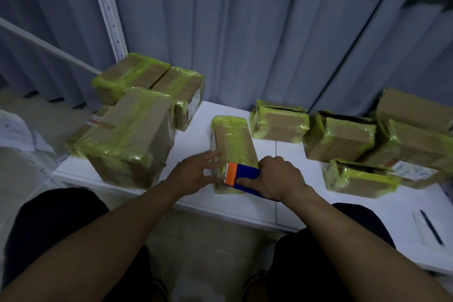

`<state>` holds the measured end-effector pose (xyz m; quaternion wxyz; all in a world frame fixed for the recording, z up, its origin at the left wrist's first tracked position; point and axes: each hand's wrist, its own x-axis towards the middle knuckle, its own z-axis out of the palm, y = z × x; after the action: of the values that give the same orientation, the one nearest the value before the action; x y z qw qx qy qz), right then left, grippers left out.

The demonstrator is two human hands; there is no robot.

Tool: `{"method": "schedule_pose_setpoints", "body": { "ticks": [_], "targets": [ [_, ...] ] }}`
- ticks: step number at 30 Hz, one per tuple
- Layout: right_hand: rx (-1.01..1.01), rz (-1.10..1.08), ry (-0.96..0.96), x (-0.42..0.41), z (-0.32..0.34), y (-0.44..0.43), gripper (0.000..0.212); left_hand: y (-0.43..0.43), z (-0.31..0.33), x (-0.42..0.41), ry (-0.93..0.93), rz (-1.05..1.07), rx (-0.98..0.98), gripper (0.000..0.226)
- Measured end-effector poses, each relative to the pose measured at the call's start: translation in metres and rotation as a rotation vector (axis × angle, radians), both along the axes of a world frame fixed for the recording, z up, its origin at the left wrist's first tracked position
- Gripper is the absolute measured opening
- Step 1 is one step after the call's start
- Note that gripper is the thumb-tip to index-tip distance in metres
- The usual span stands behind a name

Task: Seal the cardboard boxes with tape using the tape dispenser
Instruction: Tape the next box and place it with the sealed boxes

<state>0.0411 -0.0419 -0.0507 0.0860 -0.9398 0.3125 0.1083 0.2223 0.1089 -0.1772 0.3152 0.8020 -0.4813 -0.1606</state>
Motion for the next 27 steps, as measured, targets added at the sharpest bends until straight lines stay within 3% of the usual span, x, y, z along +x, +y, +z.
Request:
{"method": "schedule_pose_setpoints", "body": {
  "ticks": [3,9,19,24,27],
  "targets": [
    [-0.005,0.005,-0.02,-0.003,-0.005,-0.005,0.067,-0.005,-0.004,0.002,-0.09,0.028,0.0,0.095],
    [-0.02,0.02,-0.043,-0.008,-0.013,-0.011,0.065,-0.012,-0.007,-0.002,-0.224,0.004,-0.244,0.043],
    [0.035,-0.049,-0.1,-0.026,0.007,-0.033,0.061,-0.013,0.001,-0.007,-0.202,0.046,-0.127,0.069],
    [0.009,-0.059,-0.086,-0.026,0.004,-0.035,0.063,-0.009,-0.007,-0.01,-0.308,-0.027,-0.159,0.066],
    [-0.007,-0.051,-0.075,-0.022,0.0,-0.033,0.065,-0.006,-0.012,-0.011,-0.241,-0.053,-0.122,0.072]
  ]
}}
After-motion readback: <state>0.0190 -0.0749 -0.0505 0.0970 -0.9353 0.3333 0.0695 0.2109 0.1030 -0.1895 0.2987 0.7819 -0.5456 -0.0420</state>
